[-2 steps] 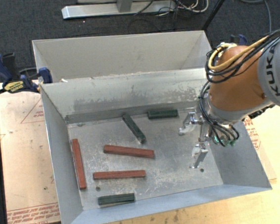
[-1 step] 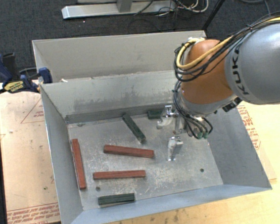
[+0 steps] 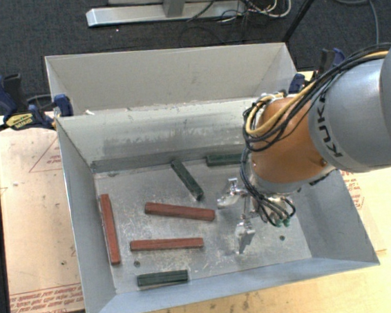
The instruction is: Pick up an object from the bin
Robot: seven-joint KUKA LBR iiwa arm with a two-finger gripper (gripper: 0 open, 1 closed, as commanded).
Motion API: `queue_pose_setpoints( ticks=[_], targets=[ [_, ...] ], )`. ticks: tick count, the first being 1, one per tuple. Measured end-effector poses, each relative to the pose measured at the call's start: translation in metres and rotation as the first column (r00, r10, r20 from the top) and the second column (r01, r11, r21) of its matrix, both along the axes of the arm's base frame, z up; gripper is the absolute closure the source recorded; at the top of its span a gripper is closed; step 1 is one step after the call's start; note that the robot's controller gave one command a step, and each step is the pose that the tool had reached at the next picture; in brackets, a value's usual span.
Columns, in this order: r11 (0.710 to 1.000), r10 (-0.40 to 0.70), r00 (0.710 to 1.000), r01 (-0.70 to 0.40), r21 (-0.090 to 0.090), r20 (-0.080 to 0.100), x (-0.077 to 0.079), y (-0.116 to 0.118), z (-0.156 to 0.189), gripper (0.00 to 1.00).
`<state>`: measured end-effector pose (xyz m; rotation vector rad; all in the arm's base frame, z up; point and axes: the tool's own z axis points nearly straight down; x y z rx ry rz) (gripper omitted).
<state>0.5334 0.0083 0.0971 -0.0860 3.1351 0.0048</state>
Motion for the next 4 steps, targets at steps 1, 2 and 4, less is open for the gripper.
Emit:
queue_pose_setpoints(
  ticks=[1, 2, 4],
  targets=[
    [0.985, -0.173, 0.985, 0.173, -0.004, 0.004, 0.046, 0.048, -0.019, 1.00],
    [0.985, -0.173, 0.985, 0.173, -0.004, 0.004, 0.046, 0.048, -0.020, 1.00],
    [0.984, -0.180, 0.984, 0.180, -0.002, -0.002, 0.053, 0.010, 0.141, 1.00]
  ],
)
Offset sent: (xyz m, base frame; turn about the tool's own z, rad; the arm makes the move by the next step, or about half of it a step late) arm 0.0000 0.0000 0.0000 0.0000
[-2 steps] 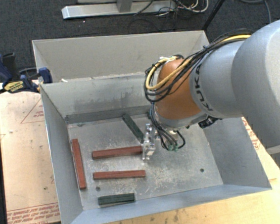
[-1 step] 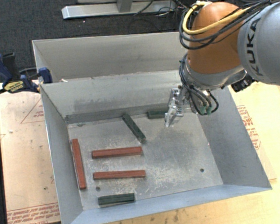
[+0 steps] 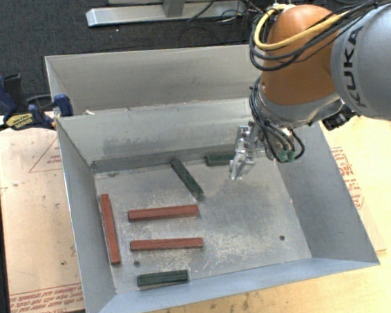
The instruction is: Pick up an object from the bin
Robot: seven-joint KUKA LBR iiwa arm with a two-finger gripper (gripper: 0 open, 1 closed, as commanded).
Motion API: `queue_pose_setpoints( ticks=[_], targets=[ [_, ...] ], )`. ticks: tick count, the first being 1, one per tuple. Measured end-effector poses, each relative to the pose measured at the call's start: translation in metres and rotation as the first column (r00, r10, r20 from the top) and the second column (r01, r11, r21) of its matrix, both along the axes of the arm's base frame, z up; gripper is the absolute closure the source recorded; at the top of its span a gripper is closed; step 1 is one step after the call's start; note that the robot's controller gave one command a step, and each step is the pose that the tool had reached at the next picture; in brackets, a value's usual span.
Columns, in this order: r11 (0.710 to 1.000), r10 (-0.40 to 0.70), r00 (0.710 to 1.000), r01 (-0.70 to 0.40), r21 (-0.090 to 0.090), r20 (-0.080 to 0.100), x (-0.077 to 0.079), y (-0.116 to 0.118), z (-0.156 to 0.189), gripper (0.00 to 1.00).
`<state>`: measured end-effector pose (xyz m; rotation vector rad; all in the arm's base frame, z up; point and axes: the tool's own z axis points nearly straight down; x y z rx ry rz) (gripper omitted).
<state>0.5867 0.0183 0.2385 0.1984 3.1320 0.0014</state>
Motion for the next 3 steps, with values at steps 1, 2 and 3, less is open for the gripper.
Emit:
queue_pose_setpoints(
  ticks=[1, 2, 3],
  targets=[
    [0.999, -0.053, 0.999, 0.053, 0.000, -0.006, -0.036, 0.021, -0.091, 0.00],
    [0.999, -0.053, 0.999, 0.053, 0.000, -0.003, -0.036, 0.021, -0.090, 0.00],
    [0.999, 0.053, 0.998, -0.053, 0.007, 0.031, 0.009, 0.061, -0.157, 1.00]
  ],
)
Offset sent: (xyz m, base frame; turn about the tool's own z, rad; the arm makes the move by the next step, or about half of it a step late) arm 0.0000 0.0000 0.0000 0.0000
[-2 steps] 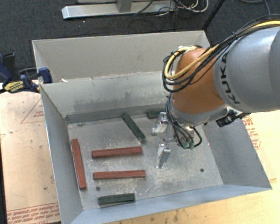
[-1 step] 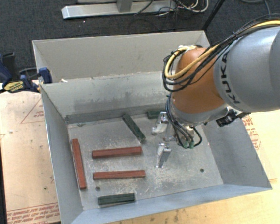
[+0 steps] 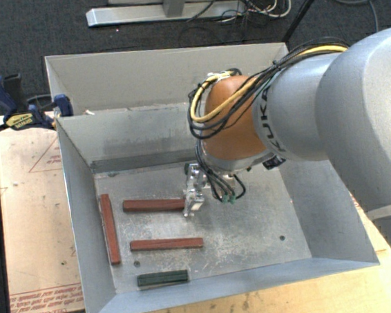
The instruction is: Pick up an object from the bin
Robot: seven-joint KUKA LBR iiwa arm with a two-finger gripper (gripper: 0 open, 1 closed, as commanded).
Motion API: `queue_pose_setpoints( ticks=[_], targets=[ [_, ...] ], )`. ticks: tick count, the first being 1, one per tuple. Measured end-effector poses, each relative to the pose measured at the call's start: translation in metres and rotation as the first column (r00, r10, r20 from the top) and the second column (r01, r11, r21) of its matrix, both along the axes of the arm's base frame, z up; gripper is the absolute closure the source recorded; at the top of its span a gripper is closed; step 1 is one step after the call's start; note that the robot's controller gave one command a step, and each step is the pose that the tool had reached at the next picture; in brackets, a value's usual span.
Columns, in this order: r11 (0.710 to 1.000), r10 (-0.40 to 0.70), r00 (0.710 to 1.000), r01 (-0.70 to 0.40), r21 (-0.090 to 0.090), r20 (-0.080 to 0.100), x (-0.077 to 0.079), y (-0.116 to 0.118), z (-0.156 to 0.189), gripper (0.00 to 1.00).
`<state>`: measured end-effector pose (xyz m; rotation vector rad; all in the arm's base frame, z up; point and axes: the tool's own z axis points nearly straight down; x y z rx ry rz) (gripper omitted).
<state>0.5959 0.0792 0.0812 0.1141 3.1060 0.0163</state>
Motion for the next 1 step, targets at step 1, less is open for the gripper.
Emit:
queue_pose_setpoints(
  ticks=[1],
  targets=[
    [1.000, 0.000, 1.000, 0.000, 0.000, 0.000, 0.0000, 0.0000, 0.0000, 1.00]
  ],
)
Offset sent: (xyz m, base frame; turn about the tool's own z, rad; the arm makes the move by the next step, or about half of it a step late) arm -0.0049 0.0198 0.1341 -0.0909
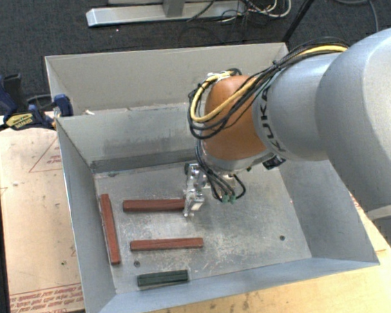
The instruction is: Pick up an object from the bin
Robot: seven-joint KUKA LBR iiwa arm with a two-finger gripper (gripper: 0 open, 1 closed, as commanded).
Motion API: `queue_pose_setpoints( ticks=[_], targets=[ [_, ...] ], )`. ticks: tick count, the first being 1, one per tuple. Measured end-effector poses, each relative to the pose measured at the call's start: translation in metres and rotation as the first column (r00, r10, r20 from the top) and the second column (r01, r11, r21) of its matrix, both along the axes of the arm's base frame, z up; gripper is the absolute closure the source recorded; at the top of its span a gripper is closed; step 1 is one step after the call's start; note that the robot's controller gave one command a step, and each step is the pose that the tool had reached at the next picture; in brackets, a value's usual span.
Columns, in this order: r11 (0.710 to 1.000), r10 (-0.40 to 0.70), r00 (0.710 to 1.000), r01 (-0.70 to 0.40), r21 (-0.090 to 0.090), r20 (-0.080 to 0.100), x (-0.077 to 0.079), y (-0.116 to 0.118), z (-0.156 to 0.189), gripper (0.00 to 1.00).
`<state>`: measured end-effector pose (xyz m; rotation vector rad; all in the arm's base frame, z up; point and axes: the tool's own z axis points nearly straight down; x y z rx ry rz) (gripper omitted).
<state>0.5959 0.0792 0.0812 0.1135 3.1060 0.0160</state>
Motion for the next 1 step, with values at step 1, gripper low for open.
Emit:
queue_pose_setpoints(
  ticks=[1],
  targets=[
    [0.996, 0.090, 0.996, -0.090, -0.008, -0.029, -0.0039, 0.0204, 0.1344, 1.00]
  ],
)
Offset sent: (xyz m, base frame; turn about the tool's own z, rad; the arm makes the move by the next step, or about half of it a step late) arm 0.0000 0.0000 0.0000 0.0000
